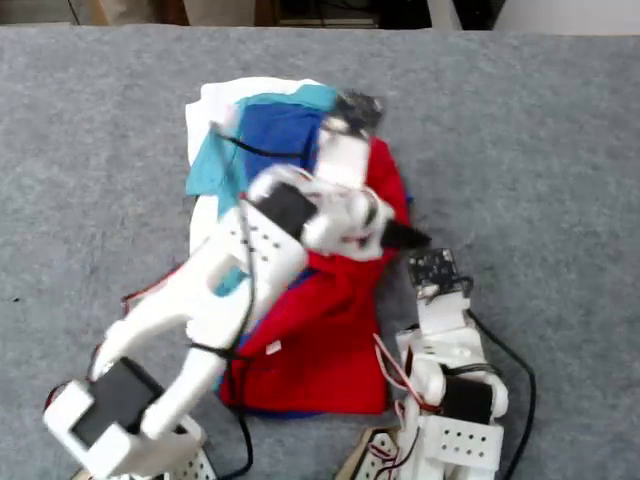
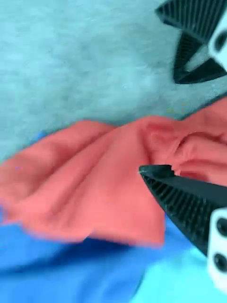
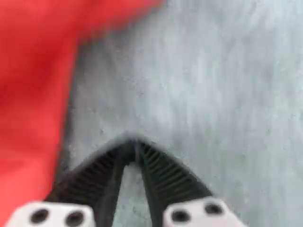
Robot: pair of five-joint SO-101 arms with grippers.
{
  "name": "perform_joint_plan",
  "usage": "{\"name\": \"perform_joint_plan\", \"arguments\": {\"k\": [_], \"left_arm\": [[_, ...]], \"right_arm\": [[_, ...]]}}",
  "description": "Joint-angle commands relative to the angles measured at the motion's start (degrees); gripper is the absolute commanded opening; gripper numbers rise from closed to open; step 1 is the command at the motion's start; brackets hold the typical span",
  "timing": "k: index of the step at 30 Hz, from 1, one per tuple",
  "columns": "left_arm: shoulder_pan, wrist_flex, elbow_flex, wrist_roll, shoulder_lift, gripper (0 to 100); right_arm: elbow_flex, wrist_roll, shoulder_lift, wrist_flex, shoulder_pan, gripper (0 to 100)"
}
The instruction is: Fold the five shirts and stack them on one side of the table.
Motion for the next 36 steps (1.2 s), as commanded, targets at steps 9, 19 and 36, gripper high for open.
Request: {"name": "perform_joint_plan", "arguments": {"k": [9,19,36], "left_arm": [[-32.09,10.20,-3.60,-0.35,-4.00,11],[-37.36,10.55,-0.44,-8.44,5.49,2],[-38.42,15.65,-1.49,-5.45,8.31,19]], "right_arm": [[-9.54,-0.09,-6.29,-7.82,0.84,0.5],[-17.98,-0.53,6.90,-12.22,-7.16,22.1],[-78.81,-14.59,88.22,-11.60,-25.63,25.3]]}}
